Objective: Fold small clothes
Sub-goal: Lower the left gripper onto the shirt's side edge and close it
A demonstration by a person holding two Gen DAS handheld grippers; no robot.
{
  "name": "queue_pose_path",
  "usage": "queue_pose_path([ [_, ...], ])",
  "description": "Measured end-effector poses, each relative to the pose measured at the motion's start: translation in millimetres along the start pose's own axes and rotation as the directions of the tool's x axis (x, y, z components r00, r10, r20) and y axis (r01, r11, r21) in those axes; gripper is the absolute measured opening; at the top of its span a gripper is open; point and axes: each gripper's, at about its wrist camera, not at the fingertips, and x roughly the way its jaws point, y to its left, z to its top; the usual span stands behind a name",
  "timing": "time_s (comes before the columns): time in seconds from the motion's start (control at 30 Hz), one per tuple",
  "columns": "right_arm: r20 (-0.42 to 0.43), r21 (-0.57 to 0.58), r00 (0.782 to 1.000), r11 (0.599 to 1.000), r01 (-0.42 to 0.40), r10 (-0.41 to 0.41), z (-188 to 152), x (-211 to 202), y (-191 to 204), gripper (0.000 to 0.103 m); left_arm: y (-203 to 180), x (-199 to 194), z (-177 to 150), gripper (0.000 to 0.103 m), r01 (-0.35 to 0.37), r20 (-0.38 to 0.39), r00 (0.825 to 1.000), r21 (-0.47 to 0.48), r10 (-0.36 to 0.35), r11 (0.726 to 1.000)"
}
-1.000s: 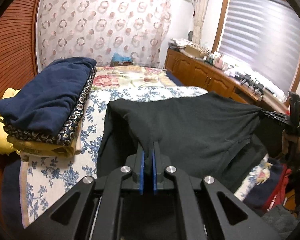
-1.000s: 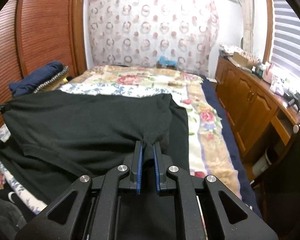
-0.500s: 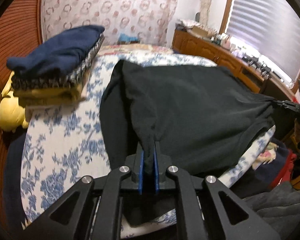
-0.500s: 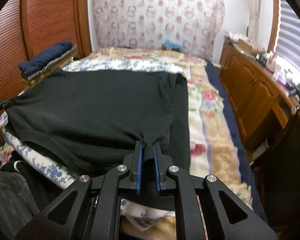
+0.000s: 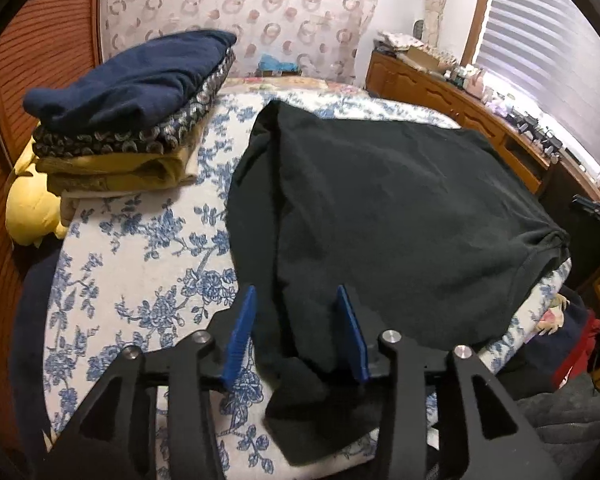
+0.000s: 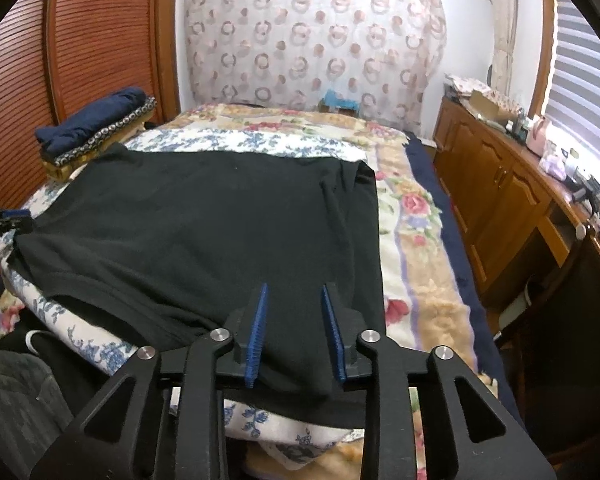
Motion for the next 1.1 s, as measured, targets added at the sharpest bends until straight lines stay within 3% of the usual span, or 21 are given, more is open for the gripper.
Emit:
queue_pose_path([
  [0.07,0.008,-0.005,1.0,1.0,-0.005,0.005,1,0,3,0.031,1,7,-1,0.048,-0.022,-0.018,1.0,-0.004,0.022,1.0],
  [0.13,0.017,-0.01,1.0,1.0,-0.01,0.01,3,0,6,0.041,2,10,0,0.056,-0.039,-0.017,0.999,-0.012,0.039,0.999],
  [0.3,0.033,-0.013,0.999,0.999,-0.037,0.037,9,5,17,0.049,2,14,-2,0.056,-0.039,-0.025,0.999,-0.027,0.039,0.999],
  [0.67,0.03,-0.052,0.993,0.992,-0.115,0.117,18,33,59,0.056,-1,15,-3,0.056,-0.058,-0.008,0.998,-0.016,0.057,0.998],
  [1.1,-0.031,-0.106,0.981,0.975,-0.196,0.194,16,79,112,0.058,4,10,-8,0.056,-0.02,0.02,1.0,-0.042,0.021,0.999],
])
